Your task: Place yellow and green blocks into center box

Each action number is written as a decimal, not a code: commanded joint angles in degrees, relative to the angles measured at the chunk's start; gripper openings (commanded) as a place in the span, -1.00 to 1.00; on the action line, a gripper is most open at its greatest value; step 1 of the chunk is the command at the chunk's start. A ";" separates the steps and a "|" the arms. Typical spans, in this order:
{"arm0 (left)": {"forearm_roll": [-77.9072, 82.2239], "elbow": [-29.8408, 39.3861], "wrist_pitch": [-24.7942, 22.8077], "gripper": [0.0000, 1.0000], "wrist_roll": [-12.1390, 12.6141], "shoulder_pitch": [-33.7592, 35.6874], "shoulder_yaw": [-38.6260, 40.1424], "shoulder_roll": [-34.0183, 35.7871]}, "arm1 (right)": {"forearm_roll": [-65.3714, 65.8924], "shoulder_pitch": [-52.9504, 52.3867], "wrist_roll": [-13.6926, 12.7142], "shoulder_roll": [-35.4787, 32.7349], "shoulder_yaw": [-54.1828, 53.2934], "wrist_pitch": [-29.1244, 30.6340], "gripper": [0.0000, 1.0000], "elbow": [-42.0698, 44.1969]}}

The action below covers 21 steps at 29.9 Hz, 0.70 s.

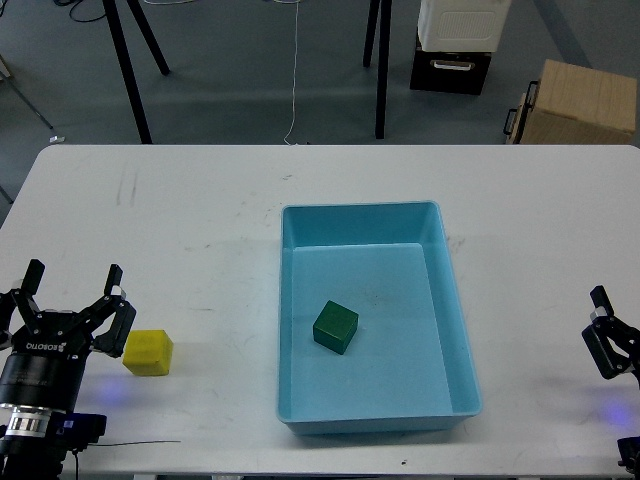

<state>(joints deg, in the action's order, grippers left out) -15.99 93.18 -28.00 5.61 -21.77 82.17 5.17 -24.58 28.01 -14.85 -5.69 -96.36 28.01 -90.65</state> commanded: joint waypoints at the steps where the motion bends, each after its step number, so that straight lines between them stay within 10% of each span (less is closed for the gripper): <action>1: -0.01 0.07 0.00 1.00 0.28 0.23 0.10 0.37 | 0.15 0.29 0.00 -0.03 0.03 -0.01 0.97 -0.32; 21: -0.18 -7.06 0.00 1.00 -0.50 19.04 4.58 3.88 | 0.68 3.71 0.00 -5.92 -1.20 -0.01 0.97 -2.08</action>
<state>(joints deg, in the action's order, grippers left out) -15.92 85.86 -28.00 6.15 -6.01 85.72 7.48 -23.90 31.43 -14.85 -11.04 -97.31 28.01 -92.68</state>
